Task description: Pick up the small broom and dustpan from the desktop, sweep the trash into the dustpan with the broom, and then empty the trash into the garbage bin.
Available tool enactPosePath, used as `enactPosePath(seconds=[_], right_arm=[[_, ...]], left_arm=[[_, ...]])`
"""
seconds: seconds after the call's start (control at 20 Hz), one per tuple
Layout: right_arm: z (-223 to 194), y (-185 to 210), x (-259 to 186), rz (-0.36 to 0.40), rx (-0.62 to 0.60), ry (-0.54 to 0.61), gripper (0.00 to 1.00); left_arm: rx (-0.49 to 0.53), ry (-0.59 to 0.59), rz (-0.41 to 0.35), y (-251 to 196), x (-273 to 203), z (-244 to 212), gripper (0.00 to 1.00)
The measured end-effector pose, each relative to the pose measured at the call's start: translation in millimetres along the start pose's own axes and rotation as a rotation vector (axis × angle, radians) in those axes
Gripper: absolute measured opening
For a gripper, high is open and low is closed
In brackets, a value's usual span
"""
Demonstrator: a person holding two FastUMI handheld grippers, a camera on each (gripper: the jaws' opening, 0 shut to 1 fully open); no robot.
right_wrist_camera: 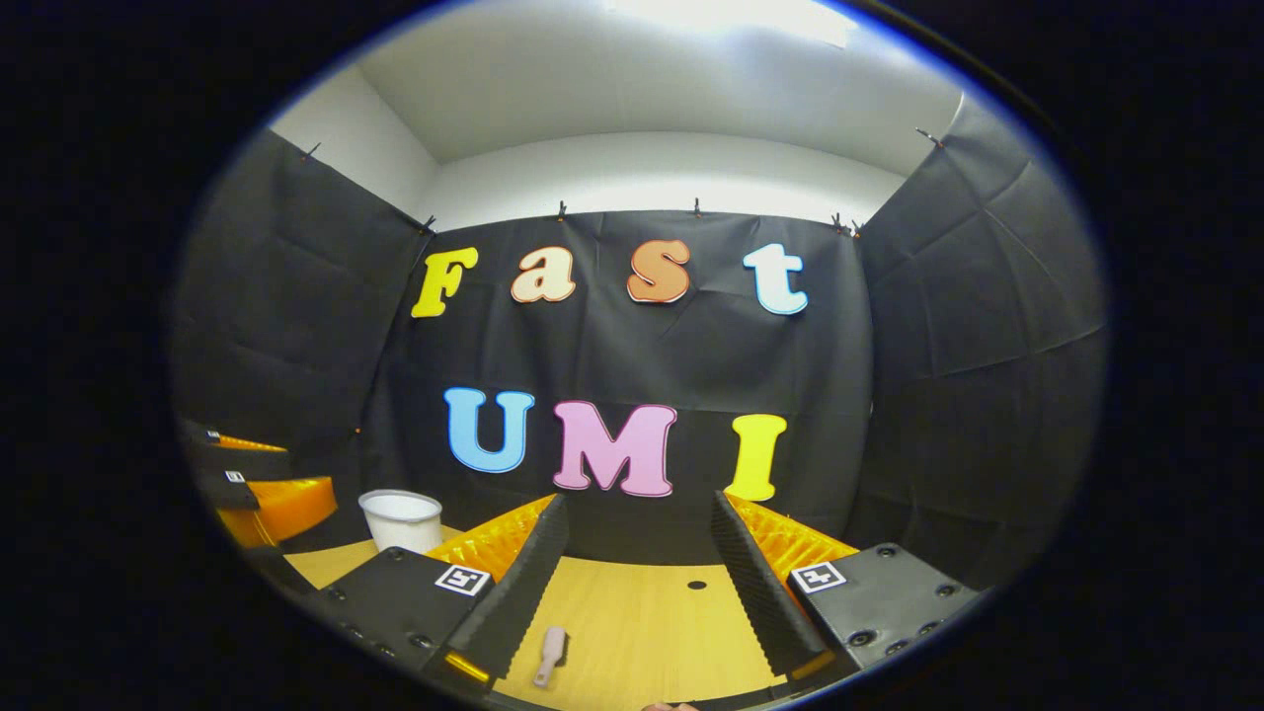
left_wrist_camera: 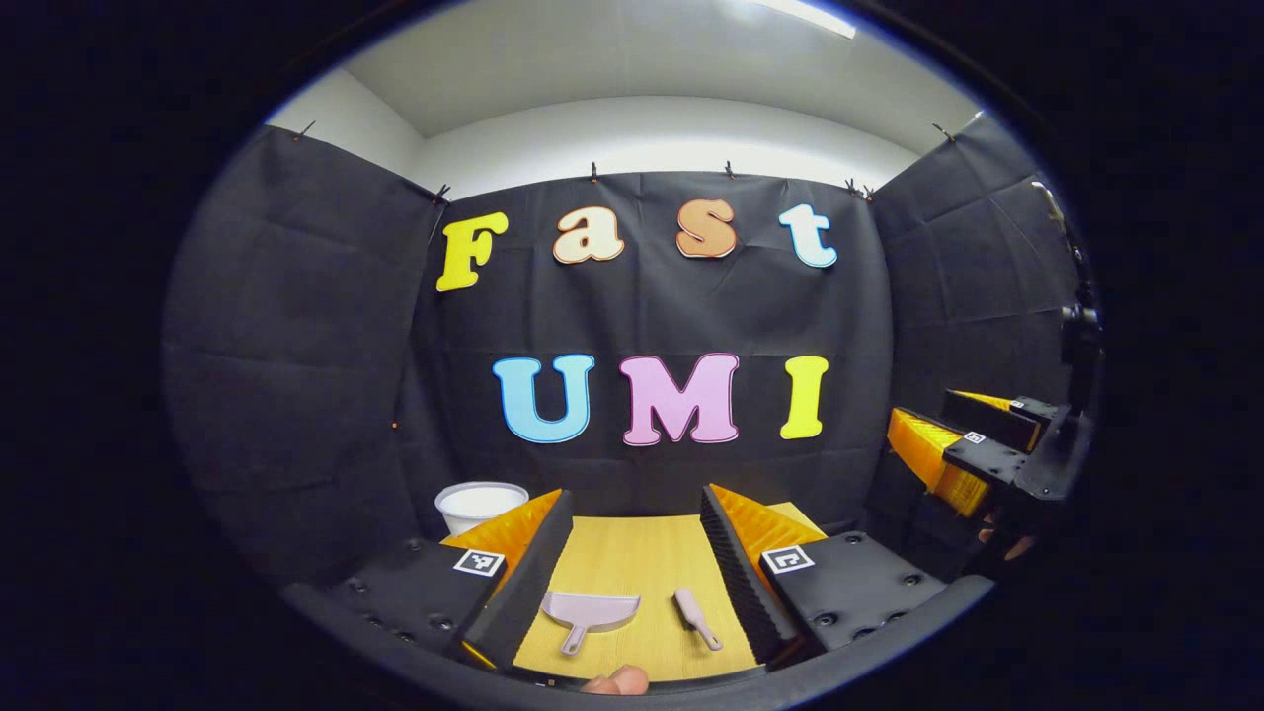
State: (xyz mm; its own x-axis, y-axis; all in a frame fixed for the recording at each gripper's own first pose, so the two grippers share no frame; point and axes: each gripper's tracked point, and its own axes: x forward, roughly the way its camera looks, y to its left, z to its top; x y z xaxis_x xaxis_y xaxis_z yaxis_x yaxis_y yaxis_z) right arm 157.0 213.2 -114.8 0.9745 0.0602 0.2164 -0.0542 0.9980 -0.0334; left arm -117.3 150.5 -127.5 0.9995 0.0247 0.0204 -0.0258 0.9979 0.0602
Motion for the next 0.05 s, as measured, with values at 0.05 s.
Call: enactPosePath(seconds=[0.05], right_arm=[[-1.3, 3.4, 3.1, -0.002, -0.004, 0.006, 0.89]], left_arm=[[-0.001, -0.015, 0.004, 3.3, -1.9, 4.1, 0.77]])
